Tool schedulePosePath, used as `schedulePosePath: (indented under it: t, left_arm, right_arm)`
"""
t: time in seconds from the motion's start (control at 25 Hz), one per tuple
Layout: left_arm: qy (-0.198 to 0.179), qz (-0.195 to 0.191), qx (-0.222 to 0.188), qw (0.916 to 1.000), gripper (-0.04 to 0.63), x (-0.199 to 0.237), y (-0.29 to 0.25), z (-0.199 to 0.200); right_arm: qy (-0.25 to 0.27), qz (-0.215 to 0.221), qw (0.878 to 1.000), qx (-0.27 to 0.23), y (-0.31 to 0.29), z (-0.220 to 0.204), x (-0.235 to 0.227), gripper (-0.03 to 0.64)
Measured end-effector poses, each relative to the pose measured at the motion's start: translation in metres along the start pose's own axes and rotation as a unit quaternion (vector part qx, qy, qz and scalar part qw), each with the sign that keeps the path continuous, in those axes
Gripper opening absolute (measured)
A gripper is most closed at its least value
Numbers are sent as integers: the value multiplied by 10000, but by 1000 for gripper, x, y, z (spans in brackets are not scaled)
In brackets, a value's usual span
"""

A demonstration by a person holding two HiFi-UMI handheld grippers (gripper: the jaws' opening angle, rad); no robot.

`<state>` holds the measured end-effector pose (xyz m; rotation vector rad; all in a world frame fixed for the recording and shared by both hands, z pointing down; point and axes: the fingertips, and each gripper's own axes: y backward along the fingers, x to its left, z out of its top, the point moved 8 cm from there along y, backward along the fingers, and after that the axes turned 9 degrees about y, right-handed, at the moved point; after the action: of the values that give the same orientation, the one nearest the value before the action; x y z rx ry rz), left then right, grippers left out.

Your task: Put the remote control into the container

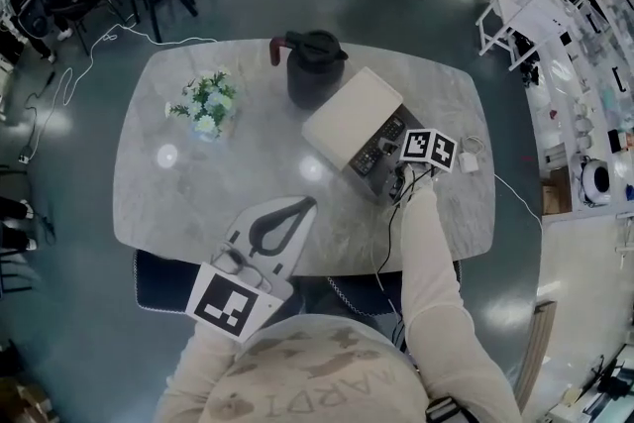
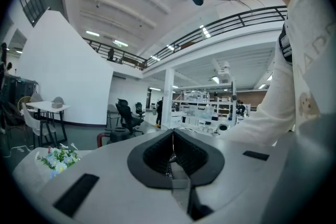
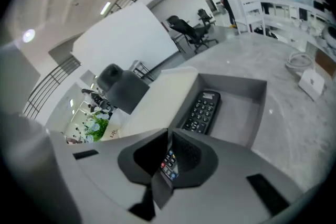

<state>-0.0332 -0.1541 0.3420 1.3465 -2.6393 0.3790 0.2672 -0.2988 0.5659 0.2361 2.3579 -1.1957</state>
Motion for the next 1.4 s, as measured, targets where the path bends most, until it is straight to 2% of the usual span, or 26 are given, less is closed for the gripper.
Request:
schedulePosePath:
  t: [0.12, 0.28, 0.48, 0.68, 0.96, 1.2, 1.4]
  left_arm:
    - [-29, -140, -11, 9999, 12, -6, 2, 0]
    - [-105, -354, -8, 9993, 12, -18, 6, -2]
    - [-146, -639, -57, 9978, 12, -33, 12, -3]
    - [-187, -879, -109, 9959, 12, -47, 21, -1]
    - [-312, -1166, -192, 9925, 12, -66, 26, 2]
    - [-385, -1384, -297, 9892, 12, -85, 25, 10]
    - [-452, -1530, -358, 9865, 12, -97, 20, 16]
  right_arm:
    - [635, 173, 9953, -713, 19, 0, 16, 31]
    - [1309, 454, 9773, -1599, 54, -5, 45, 29]
    - [2027, 690, 9426, -2562, 119, -18, 97, 29]
    - [2448, 834, 9079, -3300, 194, -45, 148, 29]
    - [2988, 834, 8668, -3903, 278, -91, 188, 29]
    - [3086, 748, 8538, -4125, 322, -126, 200, 29]
    - [3132, 694, 8426, -4326, 345, -139, 205, 29]
